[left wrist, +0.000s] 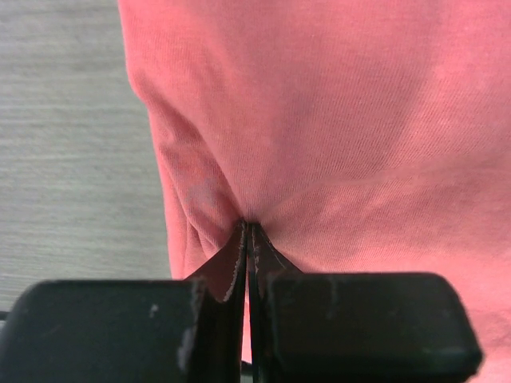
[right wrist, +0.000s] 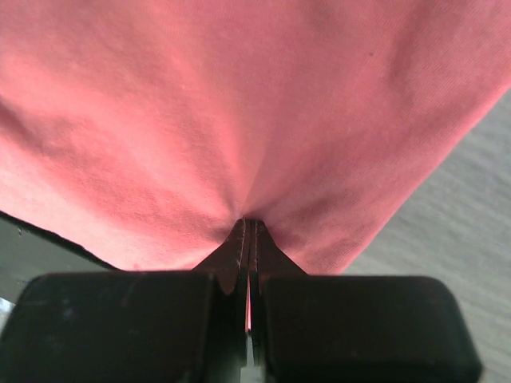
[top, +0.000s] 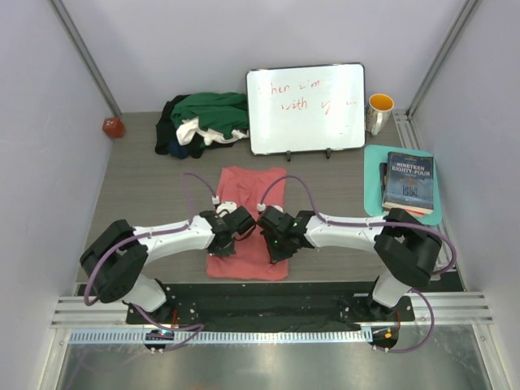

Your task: Fold and stack the t-shirts

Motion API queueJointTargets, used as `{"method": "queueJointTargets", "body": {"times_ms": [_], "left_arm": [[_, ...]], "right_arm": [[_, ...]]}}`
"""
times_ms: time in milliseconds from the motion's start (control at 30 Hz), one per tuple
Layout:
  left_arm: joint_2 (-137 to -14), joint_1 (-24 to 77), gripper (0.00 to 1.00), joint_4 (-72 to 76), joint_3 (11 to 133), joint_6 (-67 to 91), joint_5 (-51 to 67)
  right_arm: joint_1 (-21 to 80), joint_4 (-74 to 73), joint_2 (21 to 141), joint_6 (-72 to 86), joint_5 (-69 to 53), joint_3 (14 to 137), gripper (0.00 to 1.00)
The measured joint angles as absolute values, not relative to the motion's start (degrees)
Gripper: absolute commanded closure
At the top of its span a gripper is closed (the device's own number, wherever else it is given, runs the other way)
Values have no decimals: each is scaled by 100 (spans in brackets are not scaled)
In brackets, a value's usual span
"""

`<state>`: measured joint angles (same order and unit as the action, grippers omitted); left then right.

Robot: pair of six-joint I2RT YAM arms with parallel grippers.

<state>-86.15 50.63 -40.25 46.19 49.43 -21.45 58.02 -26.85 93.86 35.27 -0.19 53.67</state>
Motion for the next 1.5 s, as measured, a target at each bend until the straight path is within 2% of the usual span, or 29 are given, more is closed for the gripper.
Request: {"method": "queueJointTargets", "body": {"times_ms": [67,100,133,167,267,333,367,400,433,533,633,667,833,900,1033,1500], "left_arm": [[-8527,5159,99,-4049,4543,4987,-2112],[-8493,5186,89,-4056,4519,5017,-2102],[-8471,5207,71,-4060,4501,5039,-2099],[-8453,5218,64,-4058,4488,5041,-2104],[-8318,5229,54,-4128,4434,5065,-2196],[-8252,5238,45,-4198,4434,5063,-2217],[-8217,5247,41,-4254,4451,5068,-2237],[-8165,5253,39,-4338,4488,5072,-2265],[-8077,5256,38,-4423,4534,5068,-2300],[-7706,5234,38,-4626,4713,5081,-2390],[-7227,5146,38,-4711,4770,5111,-2383],[-7094,5118,39,-4713,4713,5140,-2357],[-6506,5070,42,-4609,3811,5441,-2047],[-6250,5070,42,-4637,3435,5577,-1925],[-5529,5070,42,-4637,2947,5861,-1772],[-5693,5059,41,-4189,2862,5977,-1472]], "right_arm": [[5846,-2770,9341,3594,27,5334,83],[5854,-2810,9323,3616,49,5334,76],[5865,-2832,9319,3636,82,5334,76],[5870,-2864,9306,3651,110,5334,76],[5872,-3009,9137,3636,272,5354,73],[5870,-3094,8945,3636,399,5419,57],[5870,-3129,8812,3625,508,5463,52],[5870,-3162,8641,3621,611,5513,52],[5870,-3166,8455,3612,727,5551,50],[5870,-3140,7787,3592,1028,5579,55],[5865,-3028,7325,3597,1184,5404,54],[5863,-2956,7216,3601,1175,5247,50],[5863,-2585,6696,3671,926,3913,49],[5833,-2547,6475,3708,849,3577,43],[5760,-2272,6053,3787,659,3157,43],[5752,-1173,6643,3817,-23,2847,43]]}}
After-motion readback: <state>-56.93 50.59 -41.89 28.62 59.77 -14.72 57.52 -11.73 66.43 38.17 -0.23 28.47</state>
